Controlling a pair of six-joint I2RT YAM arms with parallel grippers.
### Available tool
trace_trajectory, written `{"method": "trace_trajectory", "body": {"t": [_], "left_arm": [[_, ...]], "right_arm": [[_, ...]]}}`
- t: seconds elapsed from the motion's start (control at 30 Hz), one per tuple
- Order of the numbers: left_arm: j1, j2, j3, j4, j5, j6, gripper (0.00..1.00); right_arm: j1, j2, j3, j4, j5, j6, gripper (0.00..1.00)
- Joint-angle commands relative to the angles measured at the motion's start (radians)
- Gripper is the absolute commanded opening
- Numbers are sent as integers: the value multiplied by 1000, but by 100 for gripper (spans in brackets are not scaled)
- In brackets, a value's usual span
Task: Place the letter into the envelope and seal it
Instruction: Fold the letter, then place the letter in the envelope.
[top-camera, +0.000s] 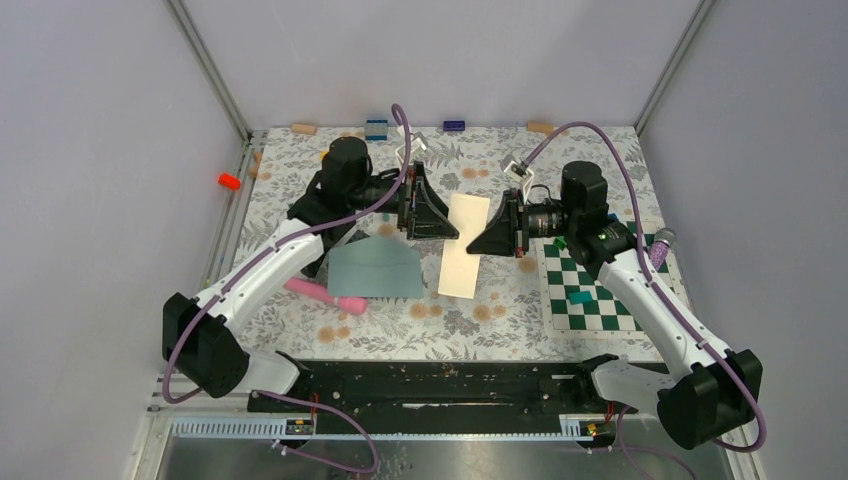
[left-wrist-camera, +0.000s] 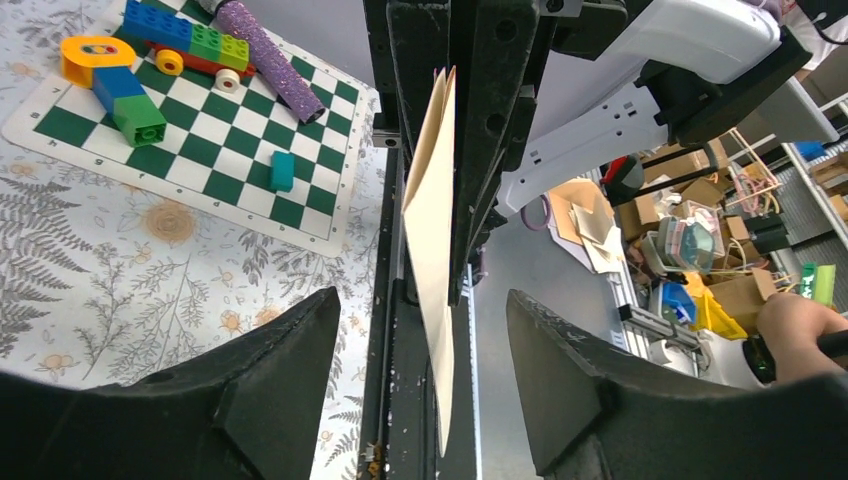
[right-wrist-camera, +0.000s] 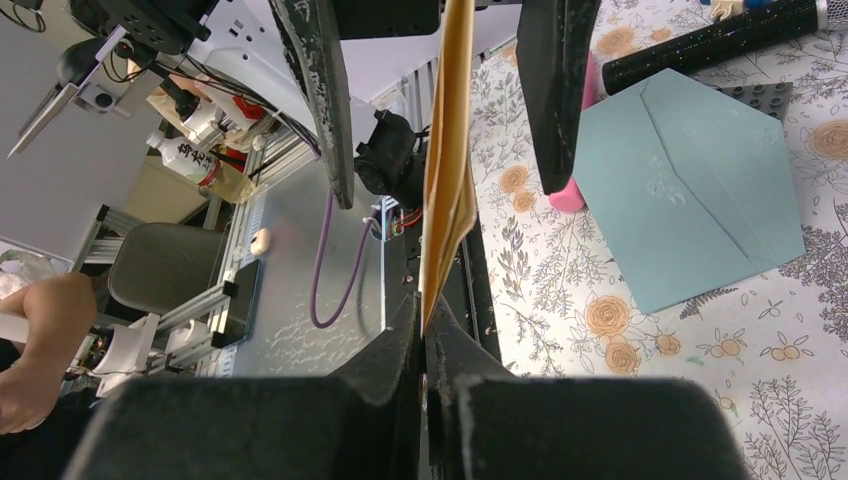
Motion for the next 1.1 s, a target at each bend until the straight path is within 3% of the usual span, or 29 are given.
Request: {"method": "trace_trajectory", "body": {"t": [0.0, 0.13, 0.3, 0.33, 0.37, 0.47, 0.53, 0.73, 0.93, 1.07], "left_arm": [[-9, 13, -3, 117, 33, -71, 62], [-24, 18, -3, 119, 28, -77, 46], [-35, 7, -7, 96, -46, -85, 12], [-35, 4, -12, 94, -72, -94, 4], [-34, 0, -15, 89, -100, -103, 0], [-28, -7, -34, 110, -131, -154, 0], [-13, -9, -53, 182, -126, -219, 0], [39, -21, -140, 408, -94, -411, 0], [44, -22, -184, 512, -96, -475, 0], [44, -13, -186, 540, -87, -496, 0]], "right_arm": [[-7, -20, -4, 36, -9, -1, 0], [-10, -13, -6, 30, 1, -10, 0], [-10, -11, -11, 18, 83, -31, 0], [-10, -13, -13, 21, 100, -31, 3], [-9, -14, -14, 22, 117, -31, 15], [-11, -25, -30, 65, 148, -10, 44], [-16, -39, -47, 122, 141, 34, 53], [-59, -57, -127, 366, 83, 228, 56], [-67, -37, -193, 554, 142, 370, 57], [-66, -12, -217, 585, 192, 381, 59]]}}
